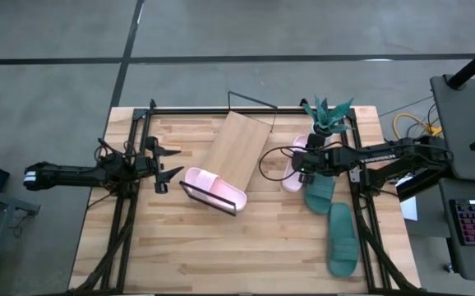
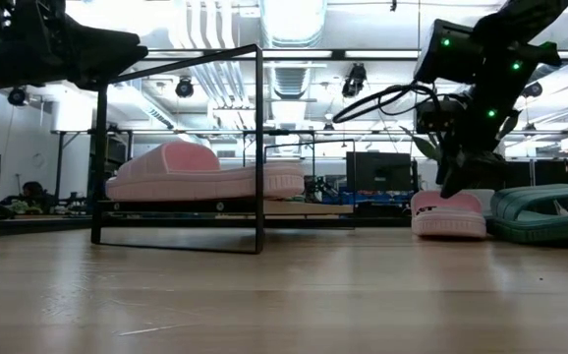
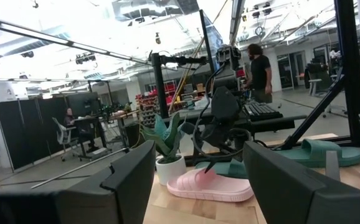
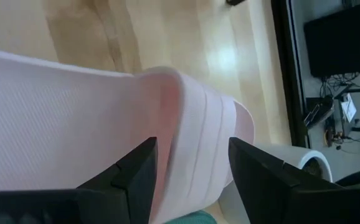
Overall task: Pick and place slides into the shelf
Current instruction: Put the pink slide on the shelf
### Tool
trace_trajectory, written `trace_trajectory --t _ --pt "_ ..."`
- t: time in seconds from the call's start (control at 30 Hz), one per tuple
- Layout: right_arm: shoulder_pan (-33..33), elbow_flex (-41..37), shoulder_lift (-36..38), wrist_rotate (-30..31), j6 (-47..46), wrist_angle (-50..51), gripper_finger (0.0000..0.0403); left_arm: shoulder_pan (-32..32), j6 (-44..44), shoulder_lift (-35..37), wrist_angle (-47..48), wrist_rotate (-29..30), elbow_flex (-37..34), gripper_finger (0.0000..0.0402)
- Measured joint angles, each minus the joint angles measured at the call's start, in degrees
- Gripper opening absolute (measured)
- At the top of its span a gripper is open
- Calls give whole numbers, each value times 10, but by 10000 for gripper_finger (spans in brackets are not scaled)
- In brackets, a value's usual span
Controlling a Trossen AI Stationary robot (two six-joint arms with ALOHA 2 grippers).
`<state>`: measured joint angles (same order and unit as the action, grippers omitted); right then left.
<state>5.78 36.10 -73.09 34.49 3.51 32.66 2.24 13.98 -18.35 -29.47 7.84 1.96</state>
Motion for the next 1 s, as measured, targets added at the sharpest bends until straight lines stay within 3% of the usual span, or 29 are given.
trace_trajectory --t 0.17,0.47,0.63,0.87,1.0 --pt "3 0 -21 -40 15 -15 187 0 0 0 0 0 0 228" --pt "2 15 -88 40 15 -29 180 0 0 0 0 0 0 228" --pt "3 34 -103 61 20 -28 134 0 0 0 0 0 0 228" --pt "1 49 -95 56 46 -27 23 0 0 0 1 2 0 228" --pt "1 56 -90 41 60 -29 15 0 0 0 1 2 0 228"
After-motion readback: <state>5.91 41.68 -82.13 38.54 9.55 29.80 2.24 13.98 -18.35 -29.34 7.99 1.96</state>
